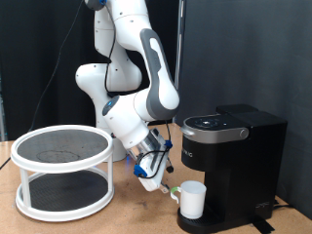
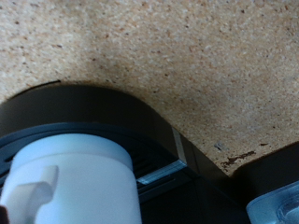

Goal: Make a cup of coffee with the keurig machine

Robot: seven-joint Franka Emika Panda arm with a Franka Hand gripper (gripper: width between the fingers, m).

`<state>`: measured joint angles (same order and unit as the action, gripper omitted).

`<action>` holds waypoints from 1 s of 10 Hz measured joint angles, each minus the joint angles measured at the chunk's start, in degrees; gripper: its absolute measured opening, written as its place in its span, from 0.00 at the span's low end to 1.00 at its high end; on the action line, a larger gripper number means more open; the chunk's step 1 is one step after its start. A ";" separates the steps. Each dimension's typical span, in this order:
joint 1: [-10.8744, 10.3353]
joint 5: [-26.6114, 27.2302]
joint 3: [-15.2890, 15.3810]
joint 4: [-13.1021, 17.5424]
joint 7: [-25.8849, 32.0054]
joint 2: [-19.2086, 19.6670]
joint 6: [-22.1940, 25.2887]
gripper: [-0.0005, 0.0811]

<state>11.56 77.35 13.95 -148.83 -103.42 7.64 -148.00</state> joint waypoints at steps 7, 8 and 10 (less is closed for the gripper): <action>-0.34 1.65 1.87 0.18 0.00 0.10 -0.43 0.91; -0.34 1.66 1.88 0.21 0.00 0.10 -0.44 0.91; -0.34 1.69 1.88 0.36 0.00 0.11 -0.44 0.91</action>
<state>11.22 79.04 15.84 -148.46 -103.42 7.75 -148.44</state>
